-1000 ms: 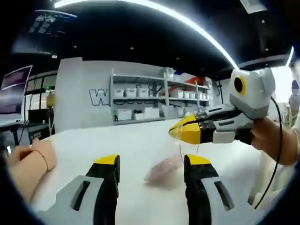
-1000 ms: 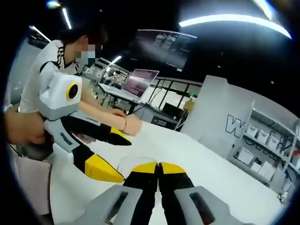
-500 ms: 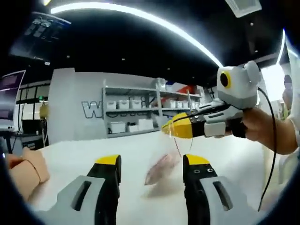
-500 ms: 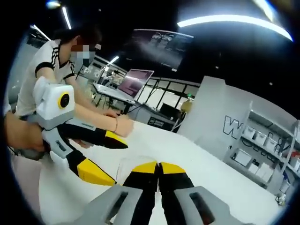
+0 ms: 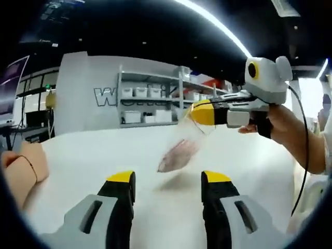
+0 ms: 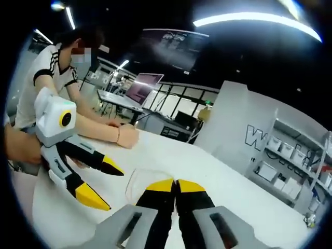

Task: Open the resealable bag by pulling the two sides of the seal apart until the entire bag opening is separated and visibly accessible.

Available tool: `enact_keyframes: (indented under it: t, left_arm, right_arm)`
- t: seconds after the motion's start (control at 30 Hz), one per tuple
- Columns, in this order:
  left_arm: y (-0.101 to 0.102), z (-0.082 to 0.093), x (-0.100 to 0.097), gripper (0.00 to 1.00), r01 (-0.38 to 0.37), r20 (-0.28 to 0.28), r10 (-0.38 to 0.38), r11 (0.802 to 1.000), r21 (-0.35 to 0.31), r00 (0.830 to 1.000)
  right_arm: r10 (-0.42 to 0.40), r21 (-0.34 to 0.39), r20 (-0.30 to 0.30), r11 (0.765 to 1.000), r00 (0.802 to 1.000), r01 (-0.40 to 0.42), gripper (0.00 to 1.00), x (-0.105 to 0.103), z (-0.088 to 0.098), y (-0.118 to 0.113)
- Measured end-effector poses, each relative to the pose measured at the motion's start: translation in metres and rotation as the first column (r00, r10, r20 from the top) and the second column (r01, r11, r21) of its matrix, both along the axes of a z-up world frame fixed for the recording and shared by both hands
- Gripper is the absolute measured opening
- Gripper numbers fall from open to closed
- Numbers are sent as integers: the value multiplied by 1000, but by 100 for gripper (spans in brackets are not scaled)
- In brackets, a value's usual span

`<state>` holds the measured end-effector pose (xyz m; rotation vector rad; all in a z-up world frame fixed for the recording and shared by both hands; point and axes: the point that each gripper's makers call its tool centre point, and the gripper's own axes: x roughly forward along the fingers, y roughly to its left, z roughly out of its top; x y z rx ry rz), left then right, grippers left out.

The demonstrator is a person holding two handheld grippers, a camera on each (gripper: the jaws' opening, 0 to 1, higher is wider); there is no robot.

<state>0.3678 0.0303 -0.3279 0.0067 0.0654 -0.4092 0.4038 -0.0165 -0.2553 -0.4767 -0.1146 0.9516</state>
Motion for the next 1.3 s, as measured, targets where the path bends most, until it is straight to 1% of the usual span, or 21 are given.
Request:
enact_keyframes:
  t: [0.1, 0.43, 0.6, 0.73, 0.93, 1.03, 1.1, 1.2, 1.3]
  left_arm:
    - [-1, -2, 0, 54, 6, -8, -6, 1000, 3, 1000]
    - [-5, -2, -2, 55, 19, 3, -19, 1000, 21, 1000]
    - [-5, -2, -2, 54, 16, -1, -16, 1000, 19, 1000]
    - [-4, -3, -1, 54, 7, -13, -7, 1000, 6, 1000]
    - [-3, -1, -2, 54, 7, -13, -7, 1000, -18, 1000]
    - [-4, -1, -2, 54, 9, -14, -9, 1000, -22, 1000]
    - [-4, -2, -3, 54, 9, -16, -10, 1000, -21, 1000]
    - [-4, -2, -3, 54, 10, -18, -10, 1000, -20, 1000]
    - [-4, -3, -3, 53, 9, -20, -9, 1000, -18, 1000]
  right_arm:
    - [-8, 0, -10, 1000, 1000, 8, 0, 8, 0, -2]
    - [-32, -12, -24, 999, 999, 32, 0, 29, -6, -3]
    - [-51, -1, -30, 999, 998, 51, 0, 42, -3, -6]
    - [-68, 0, -36, 998, 997, 68, 0, 56, -2, -9]
    - [-101, -2, -53, 995, 994, 101, 0, 85, -1, -15]
    - [-120, 10, -77, 993, 990, 122, 0, 102, -1, -19]
    - [-132, 18, -103, 991, 986, 135, 0, 115, -3, -22]
    - [-154, 16, -125, 987, 980, 157, 0, 134, -7, -26]
    - [-170, 12, -140, 985, 976, 173, 0, 144, -9, -27]
